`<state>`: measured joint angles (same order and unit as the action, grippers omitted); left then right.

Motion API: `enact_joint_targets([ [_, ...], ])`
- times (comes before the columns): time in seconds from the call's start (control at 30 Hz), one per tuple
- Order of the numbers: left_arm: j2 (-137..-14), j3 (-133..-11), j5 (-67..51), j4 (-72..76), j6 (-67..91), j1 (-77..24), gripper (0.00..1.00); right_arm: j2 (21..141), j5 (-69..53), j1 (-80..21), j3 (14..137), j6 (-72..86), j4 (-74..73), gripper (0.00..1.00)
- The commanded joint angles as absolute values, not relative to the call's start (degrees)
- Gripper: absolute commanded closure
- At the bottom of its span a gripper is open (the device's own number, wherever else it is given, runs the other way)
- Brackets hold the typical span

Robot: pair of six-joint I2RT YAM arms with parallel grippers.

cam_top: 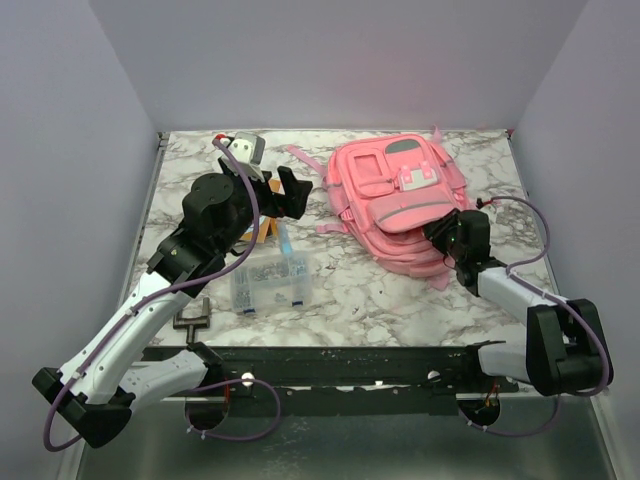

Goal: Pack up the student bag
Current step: Place the stationery in the student bag.

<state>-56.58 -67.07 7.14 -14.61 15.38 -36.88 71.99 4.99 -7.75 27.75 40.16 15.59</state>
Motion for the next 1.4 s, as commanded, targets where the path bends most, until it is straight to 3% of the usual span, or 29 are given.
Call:
enact_joint_targets([
  [0.0,-56.7,-68.6,8.7,-14.9,14.5,-37.0,0.02,73.9,8.3,-7.5,26.6,51.5,24.7,0.60],
  [0.17,-56.9,-68.7,8.5,-14.9,14.5,-36.8,0.02,72.6,9.2,-7.5,26.7,52.8,21.9,0.39],
  [0.37,-56.3,-68.6,8.3,-14.9,14.8,-36.7,0.01,68.7,5.9,-7.5,26.9,49.6,14.8,0.30],
  [0.47,-56.4,-68.9,8.0,-15.2,14.8,-36.7,0.02,65.6,5.2,-7.5,26.6,47.2,9.5,0.33],
  [0.57,-56.2,-68.9,7.1,-15.2,15.5,-36.4,0.01,64.4,3.8,-7.4,26.5,44.0,8.1,0.42],
  [0.67,-56.1,-69.0,6.9,-15.1,15.6,-36.3,0.02,65.0,1.4,-7.5,25.1,44.0,12.5,0.65],
  [0.9,-56.8,-68.8,8.3,-15.2,15.0,-36.3,0.02,72.7,0.9,-7.5,25.4,51.2,19.4,0.72],
  [1.03,-57.1,-68.8,8.3,-15.1,14.9,-36.3,0.01,77.4,2.3,-7.5,26.2,52.5,26.6,0.83],
  [1.2,-56.7,-68.6,8.4,-15.1,14.9,-36.3,0.02,79.6,8.4,-7.5,26.2,52.1,31.1,0.79],
  [1.37,-56.6,-68.8,8.5,-15.2,14.7,-36.3,0.02,75.5,3.6,-7.7,29.2,48.3,18.0,0.65],
])
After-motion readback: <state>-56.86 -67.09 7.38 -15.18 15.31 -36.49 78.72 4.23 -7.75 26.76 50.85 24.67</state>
